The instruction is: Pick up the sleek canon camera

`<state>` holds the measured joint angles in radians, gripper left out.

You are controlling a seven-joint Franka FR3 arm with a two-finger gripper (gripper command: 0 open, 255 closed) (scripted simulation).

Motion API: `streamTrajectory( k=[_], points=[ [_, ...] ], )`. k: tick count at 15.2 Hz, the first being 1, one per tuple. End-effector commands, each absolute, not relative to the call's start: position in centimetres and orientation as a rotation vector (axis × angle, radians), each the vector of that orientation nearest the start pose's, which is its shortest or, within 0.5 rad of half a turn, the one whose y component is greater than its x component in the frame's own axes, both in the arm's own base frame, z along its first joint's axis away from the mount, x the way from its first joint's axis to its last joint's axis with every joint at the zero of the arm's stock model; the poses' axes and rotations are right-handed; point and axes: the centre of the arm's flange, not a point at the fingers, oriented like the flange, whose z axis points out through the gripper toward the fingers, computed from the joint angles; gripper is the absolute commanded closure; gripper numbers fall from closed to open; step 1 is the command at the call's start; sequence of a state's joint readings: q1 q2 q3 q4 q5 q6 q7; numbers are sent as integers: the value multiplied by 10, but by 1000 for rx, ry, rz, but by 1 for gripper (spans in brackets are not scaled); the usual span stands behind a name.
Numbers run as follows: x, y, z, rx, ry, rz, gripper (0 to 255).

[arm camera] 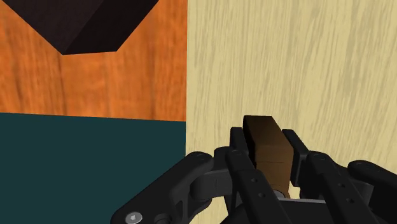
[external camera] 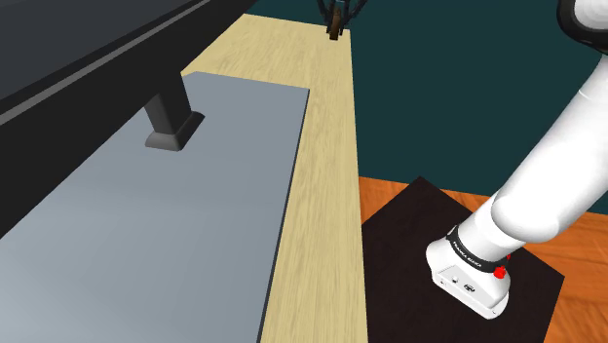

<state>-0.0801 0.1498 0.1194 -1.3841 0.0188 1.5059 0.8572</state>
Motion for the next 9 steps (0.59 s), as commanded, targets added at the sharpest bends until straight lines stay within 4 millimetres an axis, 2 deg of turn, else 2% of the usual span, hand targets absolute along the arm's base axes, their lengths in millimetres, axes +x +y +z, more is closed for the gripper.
streamTrajectory(
  k=[1, 9],
  points=[
    [593, 20, 631, -2862, 1241, 63, 255],
    [593, 20, 669, -2862, 1241, 63, 255]
  ],
)
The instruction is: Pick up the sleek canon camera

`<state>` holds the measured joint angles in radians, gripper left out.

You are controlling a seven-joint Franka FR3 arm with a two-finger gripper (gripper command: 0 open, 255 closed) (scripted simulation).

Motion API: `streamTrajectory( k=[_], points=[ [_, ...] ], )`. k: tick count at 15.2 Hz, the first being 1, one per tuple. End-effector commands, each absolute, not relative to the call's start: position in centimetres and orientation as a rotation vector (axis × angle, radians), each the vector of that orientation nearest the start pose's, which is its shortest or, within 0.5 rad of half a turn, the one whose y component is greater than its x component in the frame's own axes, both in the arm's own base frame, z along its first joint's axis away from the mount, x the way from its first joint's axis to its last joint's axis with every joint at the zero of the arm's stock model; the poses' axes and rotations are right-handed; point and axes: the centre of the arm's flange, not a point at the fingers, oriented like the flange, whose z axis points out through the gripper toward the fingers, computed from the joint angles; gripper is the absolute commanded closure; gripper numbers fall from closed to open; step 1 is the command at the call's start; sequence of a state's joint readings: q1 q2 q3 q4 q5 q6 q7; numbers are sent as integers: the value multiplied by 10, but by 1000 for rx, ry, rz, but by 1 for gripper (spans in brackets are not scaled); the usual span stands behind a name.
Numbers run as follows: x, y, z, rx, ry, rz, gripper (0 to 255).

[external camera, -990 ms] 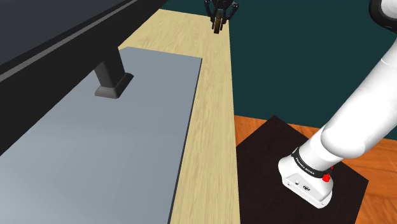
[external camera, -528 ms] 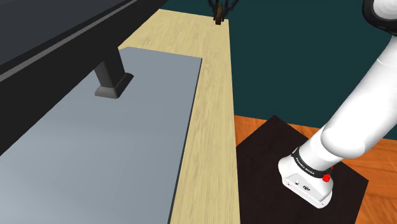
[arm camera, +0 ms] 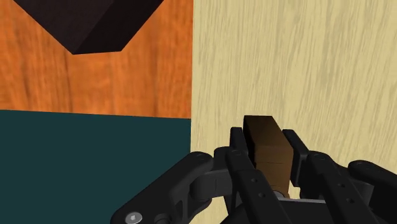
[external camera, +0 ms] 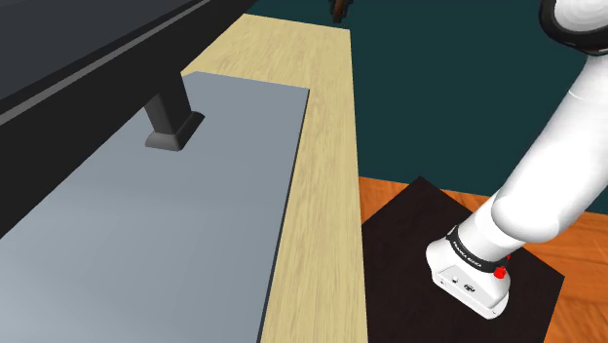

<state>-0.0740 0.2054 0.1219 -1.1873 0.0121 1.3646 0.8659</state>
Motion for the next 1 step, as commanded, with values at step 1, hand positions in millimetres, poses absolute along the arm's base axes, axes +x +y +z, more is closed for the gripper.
streamTrajectory(
  k=[1],
  points=[
    [593, 20, 669, -2862, 1241, 63, 255]
  ],
)
